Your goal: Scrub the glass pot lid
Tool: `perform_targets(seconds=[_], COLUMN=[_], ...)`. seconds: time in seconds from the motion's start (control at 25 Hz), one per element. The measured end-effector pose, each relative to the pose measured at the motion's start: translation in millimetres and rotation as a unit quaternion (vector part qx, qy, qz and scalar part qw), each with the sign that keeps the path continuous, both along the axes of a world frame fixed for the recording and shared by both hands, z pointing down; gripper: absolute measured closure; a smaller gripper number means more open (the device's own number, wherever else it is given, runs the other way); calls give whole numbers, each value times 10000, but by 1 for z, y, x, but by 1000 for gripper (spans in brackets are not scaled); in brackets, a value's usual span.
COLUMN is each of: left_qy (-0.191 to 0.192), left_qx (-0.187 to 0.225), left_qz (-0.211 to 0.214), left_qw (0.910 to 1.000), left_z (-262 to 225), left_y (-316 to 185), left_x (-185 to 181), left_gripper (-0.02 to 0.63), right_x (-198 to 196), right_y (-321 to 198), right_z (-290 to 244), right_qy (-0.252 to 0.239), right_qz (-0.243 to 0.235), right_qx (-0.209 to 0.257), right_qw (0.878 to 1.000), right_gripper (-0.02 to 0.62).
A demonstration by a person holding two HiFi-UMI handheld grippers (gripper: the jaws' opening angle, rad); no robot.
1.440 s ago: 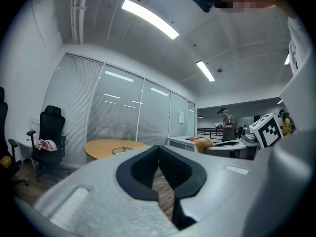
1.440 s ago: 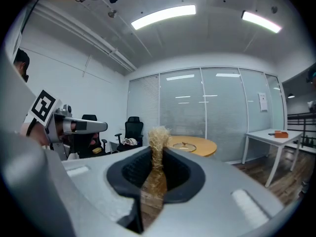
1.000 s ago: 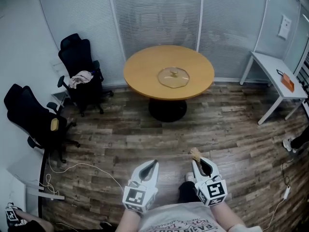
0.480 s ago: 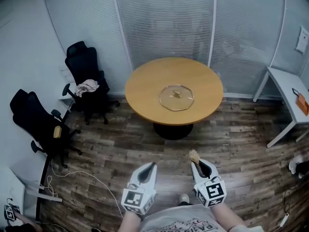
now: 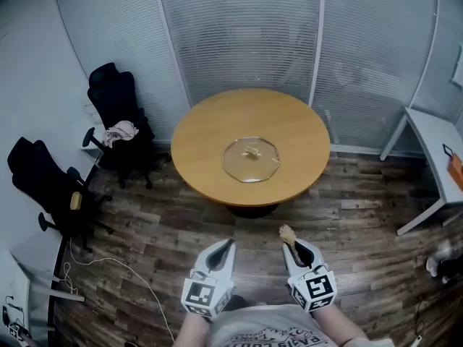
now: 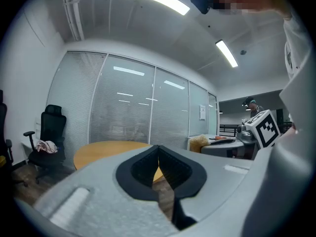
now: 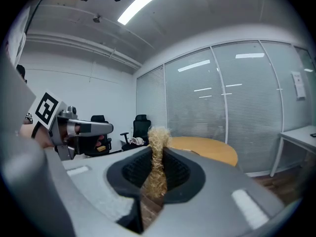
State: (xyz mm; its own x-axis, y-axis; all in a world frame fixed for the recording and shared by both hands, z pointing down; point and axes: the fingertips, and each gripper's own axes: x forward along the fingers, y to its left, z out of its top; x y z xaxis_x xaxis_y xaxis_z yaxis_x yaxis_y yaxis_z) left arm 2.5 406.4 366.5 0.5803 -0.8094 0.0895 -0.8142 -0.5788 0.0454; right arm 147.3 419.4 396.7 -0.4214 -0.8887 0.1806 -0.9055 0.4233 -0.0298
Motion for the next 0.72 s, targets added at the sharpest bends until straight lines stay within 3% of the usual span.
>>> perform_targets(seconds=[0.16, 0.32, 0.72], left_qy=[17, 40, 58], left_qx=[-97, -86, -65], left_qz=[-26, 223, 763], left_qw=[9999, 9997, 9970], left_z=[9, 15, 10], left_y=[-38, -89, -282], left_x=[5, 12, 11], left_gripper=[598, 598, 598], right_x=[10, 9, -3], right_y=[-36, -80, -258], right_z=[8, 10, 7], right_qy=[-13, 62, 82], right_qz=[95, 242, 681], right_qx=[-45, 26, -64], right_qw=[9999, 9997, 9976], right_gripper=[535, 535, 535])
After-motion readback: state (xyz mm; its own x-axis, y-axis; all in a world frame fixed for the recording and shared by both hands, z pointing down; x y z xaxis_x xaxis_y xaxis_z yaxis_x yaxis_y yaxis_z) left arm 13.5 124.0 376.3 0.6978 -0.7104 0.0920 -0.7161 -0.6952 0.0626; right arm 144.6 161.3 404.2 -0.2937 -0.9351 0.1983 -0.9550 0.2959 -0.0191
